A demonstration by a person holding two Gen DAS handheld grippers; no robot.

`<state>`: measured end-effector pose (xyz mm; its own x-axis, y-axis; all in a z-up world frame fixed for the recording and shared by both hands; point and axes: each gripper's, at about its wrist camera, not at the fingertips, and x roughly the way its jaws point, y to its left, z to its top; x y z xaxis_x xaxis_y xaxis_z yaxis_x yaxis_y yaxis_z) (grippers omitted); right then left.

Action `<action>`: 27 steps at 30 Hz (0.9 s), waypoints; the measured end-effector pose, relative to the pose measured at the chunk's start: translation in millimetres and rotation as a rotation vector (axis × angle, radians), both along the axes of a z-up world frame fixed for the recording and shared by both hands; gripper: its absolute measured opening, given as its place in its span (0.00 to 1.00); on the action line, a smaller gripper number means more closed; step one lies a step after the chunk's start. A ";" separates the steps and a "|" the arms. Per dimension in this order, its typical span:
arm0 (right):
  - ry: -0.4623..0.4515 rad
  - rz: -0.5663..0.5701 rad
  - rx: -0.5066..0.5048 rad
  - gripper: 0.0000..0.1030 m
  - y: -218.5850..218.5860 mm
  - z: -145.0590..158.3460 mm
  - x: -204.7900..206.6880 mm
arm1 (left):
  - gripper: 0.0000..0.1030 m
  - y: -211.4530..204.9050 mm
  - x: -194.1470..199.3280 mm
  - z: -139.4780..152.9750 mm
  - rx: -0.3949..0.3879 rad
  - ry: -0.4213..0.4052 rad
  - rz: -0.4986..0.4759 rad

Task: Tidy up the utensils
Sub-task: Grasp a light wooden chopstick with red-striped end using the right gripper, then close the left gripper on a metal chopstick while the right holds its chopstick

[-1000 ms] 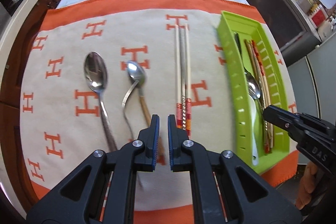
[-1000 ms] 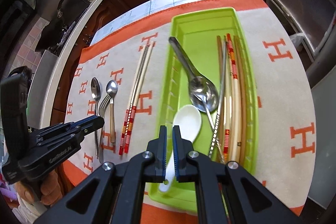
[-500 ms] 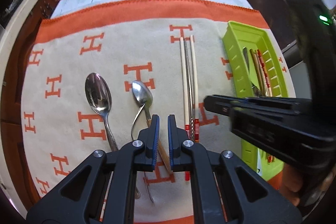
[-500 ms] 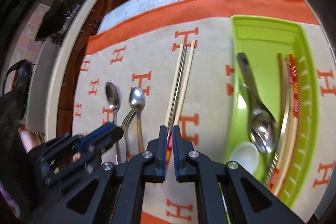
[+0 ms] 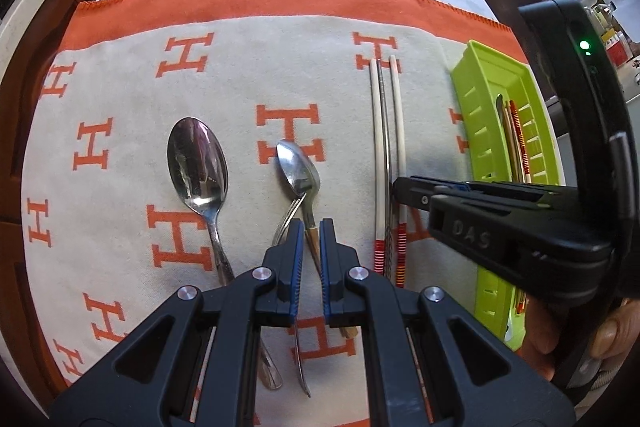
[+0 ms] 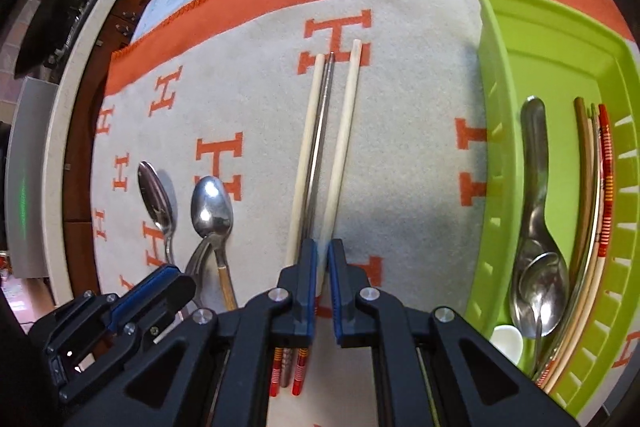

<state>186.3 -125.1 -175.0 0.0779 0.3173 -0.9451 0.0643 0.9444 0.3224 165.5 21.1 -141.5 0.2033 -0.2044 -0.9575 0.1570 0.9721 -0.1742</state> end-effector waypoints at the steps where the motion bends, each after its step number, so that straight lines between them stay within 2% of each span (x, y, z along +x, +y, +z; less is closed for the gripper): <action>1: -0.003 0.006 -0.018 0.06 2.2 0.1 -0.1 | 0.04 -0.1 -0.1 0.2 -0.002 -0.001 -0.003; 13: -0.021 0.057 -0.147 0.08 25.2 -1.1 6.8 | 0.04 6.1 -6.4 0.8 -0.025 0.012 0.000; 21: -0.028 0.074 -0.132 0.06 24.6 -3.1 5.0 | 0.04 4.4 -7.9 1.6 -0.014 0.009 -0.012; 27: -0.053 0.071 -0.126 0.06 13.3 -0.2 -12.4 | 0.04 -7.9 -5.7 1.2 0.001 0.007 -0.036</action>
<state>174.0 -111.7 -175.2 0.1102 0.2026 -0.9730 -0.0178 0.9792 0.2019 159.8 13.1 -140.3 0.1891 -0.2106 -0.9591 0.1911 0.9660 -0.1744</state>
